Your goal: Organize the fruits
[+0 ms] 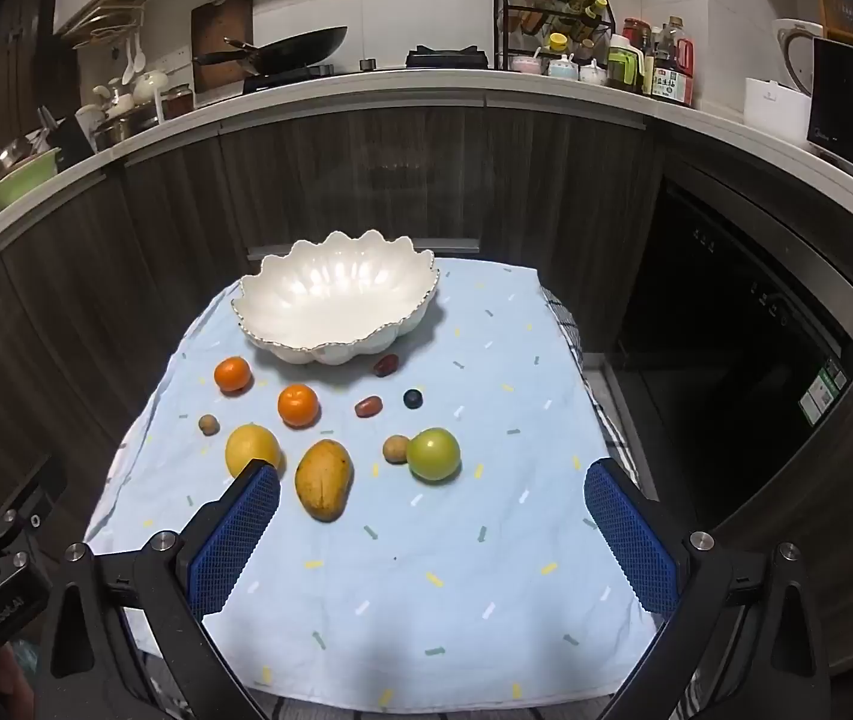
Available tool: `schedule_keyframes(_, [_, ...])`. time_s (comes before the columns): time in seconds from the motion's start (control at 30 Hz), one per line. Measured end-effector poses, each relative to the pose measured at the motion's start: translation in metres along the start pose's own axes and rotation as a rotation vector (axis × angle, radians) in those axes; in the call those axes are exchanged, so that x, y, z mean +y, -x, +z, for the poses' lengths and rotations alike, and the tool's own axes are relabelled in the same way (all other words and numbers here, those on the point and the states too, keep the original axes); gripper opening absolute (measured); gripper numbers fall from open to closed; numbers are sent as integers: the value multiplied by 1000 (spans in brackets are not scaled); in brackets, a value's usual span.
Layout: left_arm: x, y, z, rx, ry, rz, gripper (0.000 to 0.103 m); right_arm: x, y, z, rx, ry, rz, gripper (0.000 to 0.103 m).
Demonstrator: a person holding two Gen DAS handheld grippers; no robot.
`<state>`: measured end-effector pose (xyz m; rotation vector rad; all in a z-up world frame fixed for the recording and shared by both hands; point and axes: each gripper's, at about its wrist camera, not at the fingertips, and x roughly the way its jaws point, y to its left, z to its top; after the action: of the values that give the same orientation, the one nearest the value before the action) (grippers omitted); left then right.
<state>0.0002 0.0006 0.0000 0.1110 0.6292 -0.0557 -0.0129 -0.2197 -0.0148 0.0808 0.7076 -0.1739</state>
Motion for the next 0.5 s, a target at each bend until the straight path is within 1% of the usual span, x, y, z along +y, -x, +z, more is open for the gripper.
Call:
schedule_keyframes(0.27, [2,-1,0,-3,-7,-2,103,1,0,0,-4,6,-6,103])
schedule_keyframes(0.3, [-5,4,2,-5,-14,-2,103,0,0,0,-5,7,-6,103])
schedule_keyframes(0.5, [-4,5,1,-4,-15,-2,103,-3,-2,0,-3,6,-6,103])
